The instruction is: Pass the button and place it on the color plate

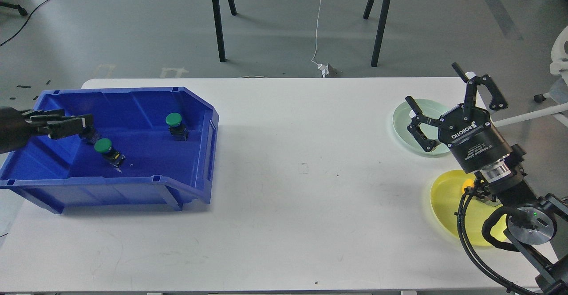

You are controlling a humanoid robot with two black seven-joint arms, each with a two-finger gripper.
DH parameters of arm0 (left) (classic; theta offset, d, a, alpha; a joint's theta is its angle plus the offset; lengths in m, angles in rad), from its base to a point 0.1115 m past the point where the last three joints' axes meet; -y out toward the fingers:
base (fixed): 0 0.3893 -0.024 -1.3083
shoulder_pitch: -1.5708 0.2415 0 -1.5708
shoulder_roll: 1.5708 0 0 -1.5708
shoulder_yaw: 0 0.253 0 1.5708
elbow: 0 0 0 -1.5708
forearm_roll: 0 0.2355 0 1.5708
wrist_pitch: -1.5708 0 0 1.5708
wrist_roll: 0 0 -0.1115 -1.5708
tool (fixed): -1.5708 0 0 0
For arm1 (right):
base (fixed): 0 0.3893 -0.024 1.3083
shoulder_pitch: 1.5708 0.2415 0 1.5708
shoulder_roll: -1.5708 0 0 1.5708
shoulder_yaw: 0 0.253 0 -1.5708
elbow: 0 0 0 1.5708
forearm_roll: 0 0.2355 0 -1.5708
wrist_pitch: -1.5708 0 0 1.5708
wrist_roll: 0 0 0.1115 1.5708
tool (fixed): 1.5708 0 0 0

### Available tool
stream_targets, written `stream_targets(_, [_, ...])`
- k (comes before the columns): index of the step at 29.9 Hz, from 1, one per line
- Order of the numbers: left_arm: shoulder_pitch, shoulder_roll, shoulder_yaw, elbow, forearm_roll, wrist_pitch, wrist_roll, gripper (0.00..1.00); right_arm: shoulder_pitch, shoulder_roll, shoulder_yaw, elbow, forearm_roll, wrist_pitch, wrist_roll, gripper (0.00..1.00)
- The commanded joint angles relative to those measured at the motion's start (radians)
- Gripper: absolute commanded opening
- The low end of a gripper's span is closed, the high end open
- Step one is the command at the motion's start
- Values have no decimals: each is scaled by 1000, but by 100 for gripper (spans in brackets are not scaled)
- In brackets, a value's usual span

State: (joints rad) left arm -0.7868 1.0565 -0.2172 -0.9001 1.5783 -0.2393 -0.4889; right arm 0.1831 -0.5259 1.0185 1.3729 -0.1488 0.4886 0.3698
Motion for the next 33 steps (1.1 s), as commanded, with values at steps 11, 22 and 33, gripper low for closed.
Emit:
stream_targets(11, [1, -118, 33, 96, 25, 0, 0, 81, -19, -3, 5, 0, 0, 0, 0, 96])
stream_targets(22, [11, -161, 35, 98, 25, 0, 0, 81, -19, -3, 6, -1, 0, 0, 0, 96])
stream_targets(33, [23, -205, 35, 159, 26, 0, 0, 81, -22, -3, 5, -1, 0, 0, 0, 96])
